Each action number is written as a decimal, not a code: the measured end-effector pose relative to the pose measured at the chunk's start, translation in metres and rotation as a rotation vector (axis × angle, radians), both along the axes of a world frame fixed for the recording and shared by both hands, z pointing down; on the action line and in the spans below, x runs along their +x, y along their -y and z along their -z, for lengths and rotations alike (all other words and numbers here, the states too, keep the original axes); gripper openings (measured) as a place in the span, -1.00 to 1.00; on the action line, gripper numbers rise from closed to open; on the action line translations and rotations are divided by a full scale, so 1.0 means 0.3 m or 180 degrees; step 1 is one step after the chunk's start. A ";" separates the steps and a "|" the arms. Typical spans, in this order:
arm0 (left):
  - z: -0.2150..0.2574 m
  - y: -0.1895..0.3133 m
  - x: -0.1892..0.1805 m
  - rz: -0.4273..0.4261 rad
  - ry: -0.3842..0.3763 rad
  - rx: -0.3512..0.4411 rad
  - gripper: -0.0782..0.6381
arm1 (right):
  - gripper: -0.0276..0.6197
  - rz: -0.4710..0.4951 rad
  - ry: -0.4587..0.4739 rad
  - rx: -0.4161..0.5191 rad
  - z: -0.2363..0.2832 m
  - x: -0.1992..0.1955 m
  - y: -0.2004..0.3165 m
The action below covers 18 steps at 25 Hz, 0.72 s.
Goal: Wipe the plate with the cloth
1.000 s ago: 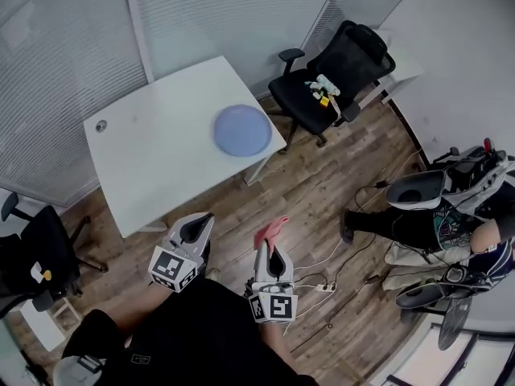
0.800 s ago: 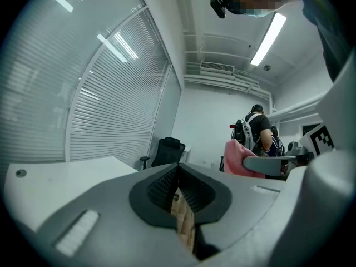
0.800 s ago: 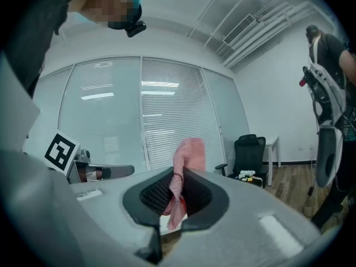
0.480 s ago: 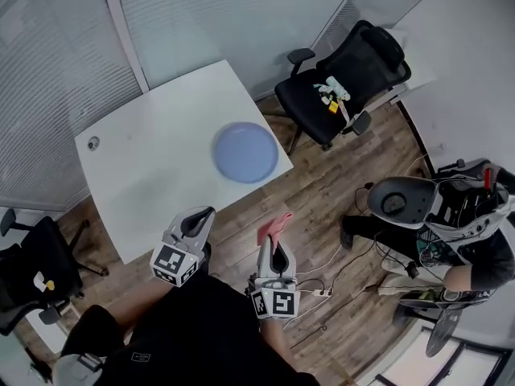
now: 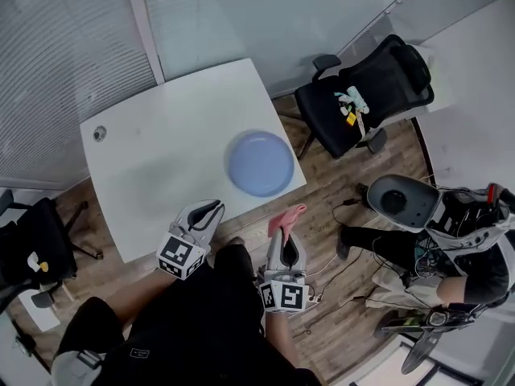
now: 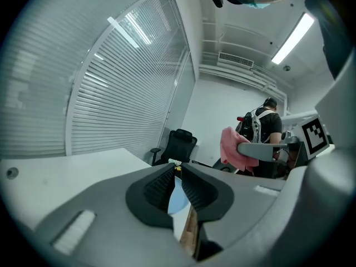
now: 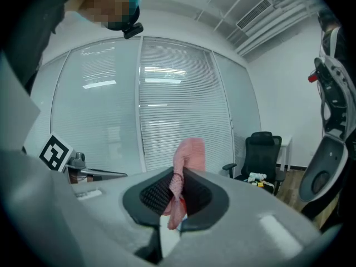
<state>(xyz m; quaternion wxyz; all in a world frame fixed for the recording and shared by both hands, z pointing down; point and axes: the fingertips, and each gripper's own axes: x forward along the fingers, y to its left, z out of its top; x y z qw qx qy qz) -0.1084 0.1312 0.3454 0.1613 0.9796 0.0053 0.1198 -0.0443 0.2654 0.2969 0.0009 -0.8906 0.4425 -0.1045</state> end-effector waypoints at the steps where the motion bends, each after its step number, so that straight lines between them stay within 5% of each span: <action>1: -0.010 0.006 0.013 0.0024 0.0032 -0.0008 -0.67 | -0.84 0.0036 -0.0001 -0.0009 -0.001 0.023 0.012; 8: -0.115 0.049 0.152 0.0190 0.0397 -0.0194 -0.52 | -0.84 0.0507 0.0081 -0.0088 -0.065 0.218 0.126; 18: -0.230 0.054 0.305 0.1057 0.0642 -0.0408 -0.48 | -0.84 0.1535 0.0081 -0.0148 -0.134 0.441 0.234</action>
